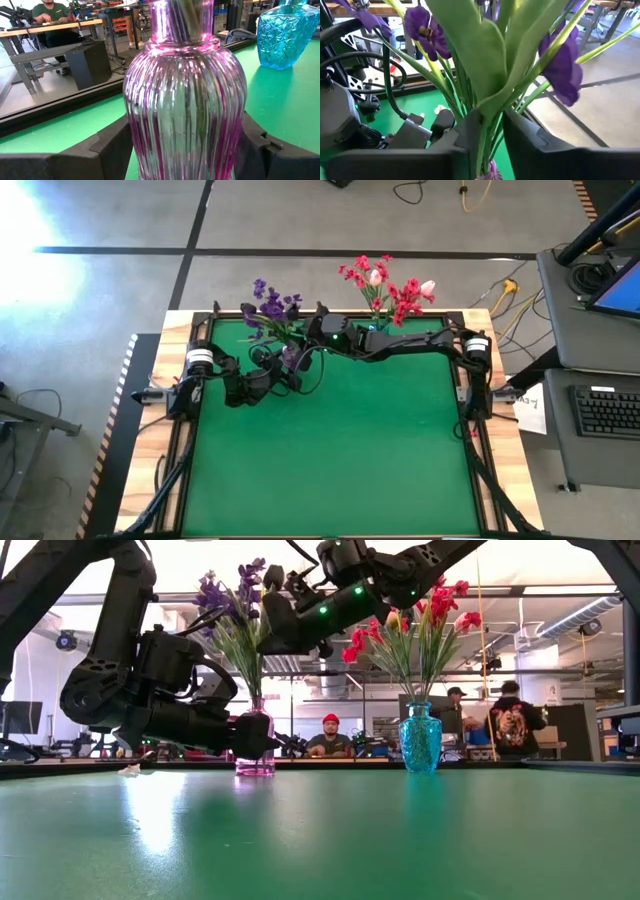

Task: Sort flowers into vase by color
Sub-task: Put the black flower into the violet vase

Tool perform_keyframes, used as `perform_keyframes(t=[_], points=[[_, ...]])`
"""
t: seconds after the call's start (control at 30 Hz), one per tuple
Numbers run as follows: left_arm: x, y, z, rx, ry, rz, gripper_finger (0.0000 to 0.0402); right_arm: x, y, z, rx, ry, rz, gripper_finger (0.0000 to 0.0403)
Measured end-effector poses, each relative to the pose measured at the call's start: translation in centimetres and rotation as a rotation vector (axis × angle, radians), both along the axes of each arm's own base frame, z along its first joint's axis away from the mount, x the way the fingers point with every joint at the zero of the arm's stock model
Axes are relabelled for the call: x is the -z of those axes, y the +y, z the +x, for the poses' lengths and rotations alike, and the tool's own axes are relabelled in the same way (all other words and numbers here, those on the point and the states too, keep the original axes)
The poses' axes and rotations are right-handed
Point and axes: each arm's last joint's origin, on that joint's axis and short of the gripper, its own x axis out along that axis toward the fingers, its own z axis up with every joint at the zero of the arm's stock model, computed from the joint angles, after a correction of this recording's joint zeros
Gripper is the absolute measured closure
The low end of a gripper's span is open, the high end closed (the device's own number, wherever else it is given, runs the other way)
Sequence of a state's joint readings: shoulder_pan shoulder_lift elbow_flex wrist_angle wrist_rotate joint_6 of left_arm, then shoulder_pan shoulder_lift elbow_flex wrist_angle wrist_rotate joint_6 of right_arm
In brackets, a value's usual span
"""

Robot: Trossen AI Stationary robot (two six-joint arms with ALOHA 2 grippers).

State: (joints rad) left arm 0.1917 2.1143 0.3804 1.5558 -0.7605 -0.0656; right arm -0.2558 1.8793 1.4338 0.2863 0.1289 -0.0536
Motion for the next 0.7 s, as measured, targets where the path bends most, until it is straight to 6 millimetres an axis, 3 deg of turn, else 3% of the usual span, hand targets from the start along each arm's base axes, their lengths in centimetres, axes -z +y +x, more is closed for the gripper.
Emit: perform_keyframes(t=[0.2,0.7], points=[[0.02,-0.01,-0.03,0.0,0.001,-0.001,0.015,0.0,0.01,0.0,-0.003,0.002,-0.005,0.0385],[0.05,-0.01,-0.03,0.0,0.003,-0.001,0.015,0.1,0.0,0.04,-0.003,0.006,-0.006,0.039]])
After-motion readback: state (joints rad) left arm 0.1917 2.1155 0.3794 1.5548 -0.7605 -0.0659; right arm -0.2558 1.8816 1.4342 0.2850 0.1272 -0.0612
